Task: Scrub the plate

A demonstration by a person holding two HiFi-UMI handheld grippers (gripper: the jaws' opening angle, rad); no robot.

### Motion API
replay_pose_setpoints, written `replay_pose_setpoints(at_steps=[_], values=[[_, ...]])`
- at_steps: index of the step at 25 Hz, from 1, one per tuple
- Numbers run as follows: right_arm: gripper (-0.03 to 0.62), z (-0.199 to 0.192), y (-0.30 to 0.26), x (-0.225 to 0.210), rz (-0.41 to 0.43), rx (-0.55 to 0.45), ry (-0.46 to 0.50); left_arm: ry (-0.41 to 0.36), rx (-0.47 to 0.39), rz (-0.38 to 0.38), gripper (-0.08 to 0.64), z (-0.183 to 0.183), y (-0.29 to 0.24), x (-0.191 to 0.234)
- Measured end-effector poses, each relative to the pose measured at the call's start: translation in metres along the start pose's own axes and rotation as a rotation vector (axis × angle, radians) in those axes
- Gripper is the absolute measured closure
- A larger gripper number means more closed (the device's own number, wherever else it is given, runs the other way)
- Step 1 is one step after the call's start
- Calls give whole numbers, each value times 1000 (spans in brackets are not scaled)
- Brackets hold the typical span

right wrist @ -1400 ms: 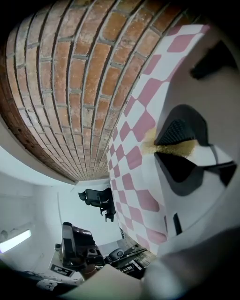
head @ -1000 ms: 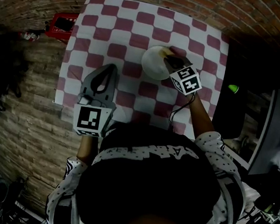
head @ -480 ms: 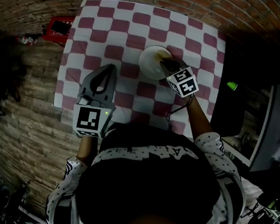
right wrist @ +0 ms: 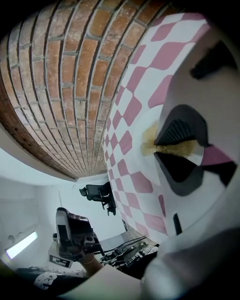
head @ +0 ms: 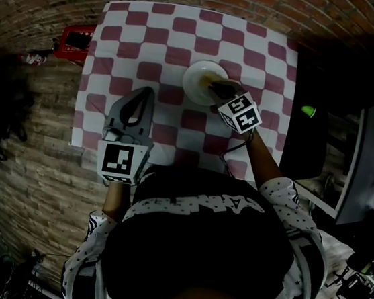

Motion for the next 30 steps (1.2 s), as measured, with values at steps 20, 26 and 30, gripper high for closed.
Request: replay_pose_setpoints(at_steps=[20, 26, 30], values=[[540, 1, 2, 36, 76, -21, -10, -1, 2, -33, 548, -1, -2, -7], [540, 2, 3, 48, 101, -29, -18, -5, -5, -38, 548, 1, -3, -8], [540, 3, 6, 55, 120, -33, -31, -5, -8, -45, 548, 3, -5, -9]])
Point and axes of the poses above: the fingertips, and each gripper's own axes: y backward along the fingers, x to its left, z out of its top, the point moved 4 cm from there along y, backward along the fingers, and after that the axes turned 4 degrees about y, right-handed, at the moved point
